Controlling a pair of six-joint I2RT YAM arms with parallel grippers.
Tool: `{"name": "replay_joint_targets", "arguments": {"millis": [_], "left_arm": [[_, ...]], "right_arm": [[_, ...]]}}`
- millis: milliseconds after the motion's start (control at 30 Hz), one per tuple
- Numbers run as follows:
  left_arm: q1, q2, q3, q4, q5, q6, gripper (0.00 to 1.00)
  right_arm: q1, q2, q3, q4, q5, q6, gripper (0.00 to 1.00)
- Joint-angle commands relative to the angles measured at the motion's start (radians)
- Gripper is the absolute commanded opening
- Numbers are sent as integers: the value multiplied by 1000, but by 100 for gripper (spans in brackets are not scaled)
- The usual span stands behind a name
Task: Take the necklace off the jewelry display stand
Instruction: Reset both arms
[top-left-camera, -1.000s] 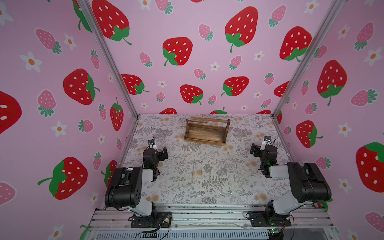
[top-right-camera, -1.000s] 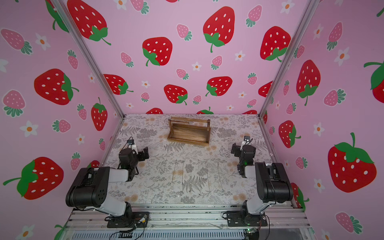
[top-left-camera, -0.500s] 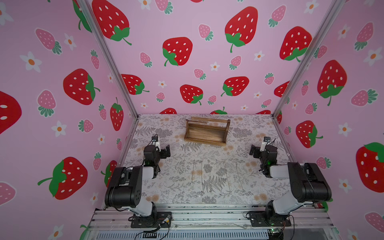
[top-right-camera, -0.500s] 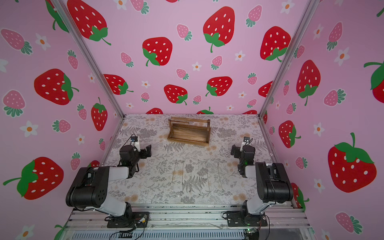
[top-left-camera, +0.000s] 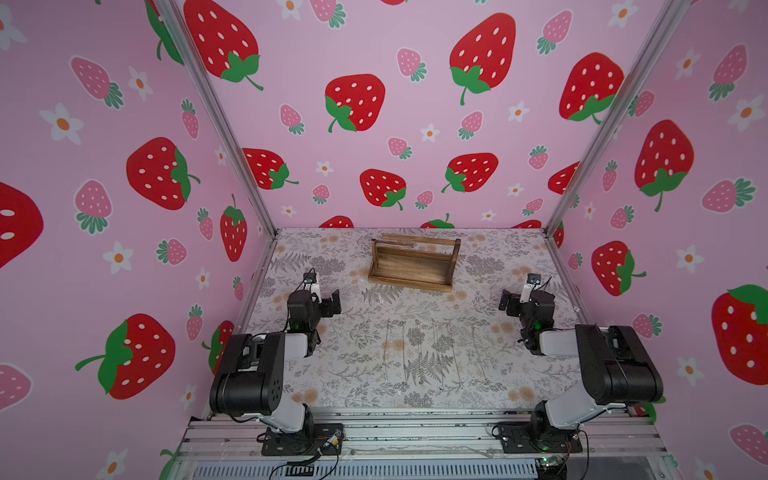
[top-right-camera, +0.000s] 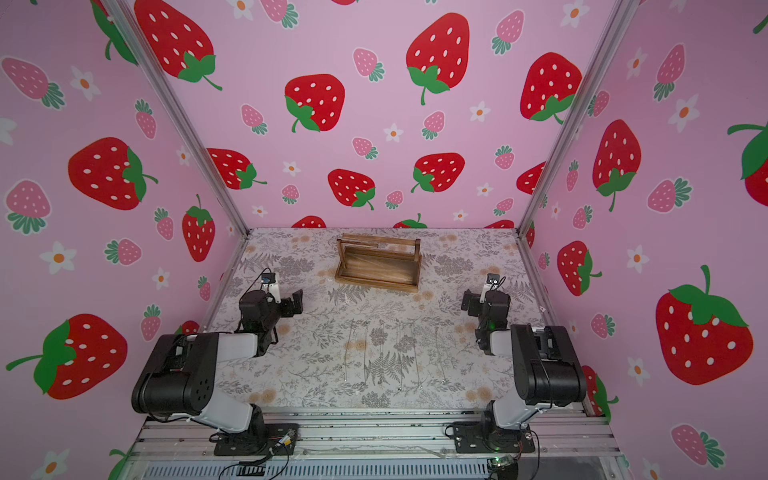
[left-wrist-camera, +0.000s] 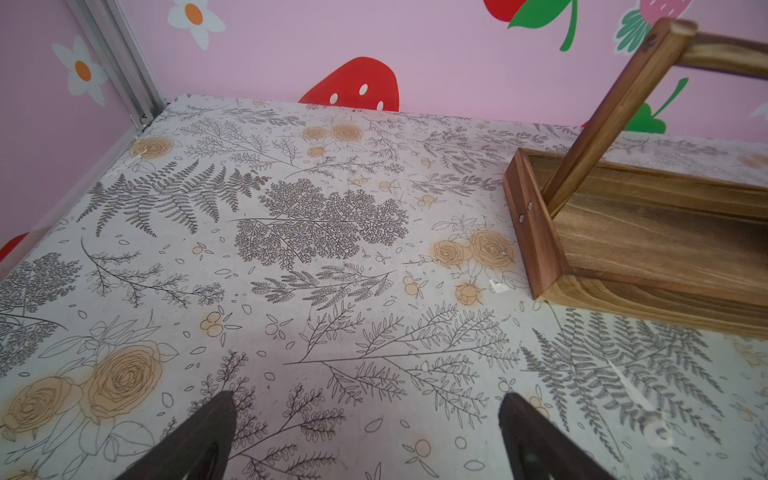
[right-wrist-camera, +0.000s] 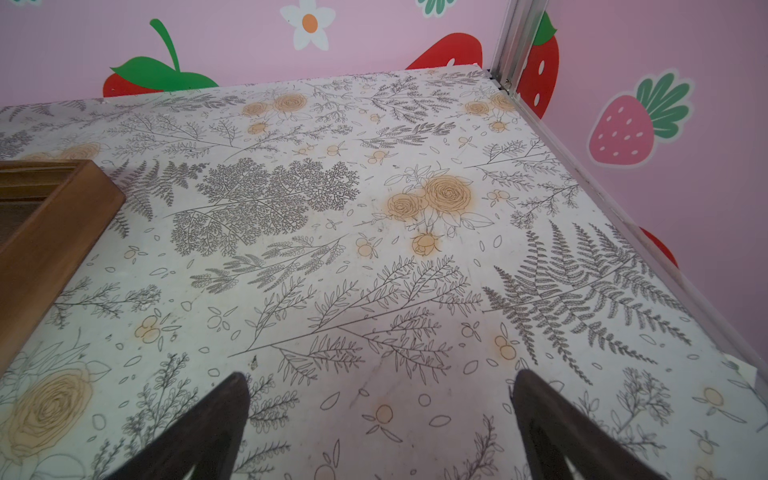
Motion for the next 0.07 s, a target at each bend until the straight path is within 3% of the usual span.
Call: {"name": "replay_joint_targets", "arguments": {"millis": [0, 33], "left_arm": [[-3, -2, 2, -12, 13, 13, 99], [-1, -2, 2, -11, 14, 13, 99]], "right_arm": [[-4, -13, 6, -6, -7, 7, 99], [-4, -11, 5, 1, -6, 9, 99]]}}
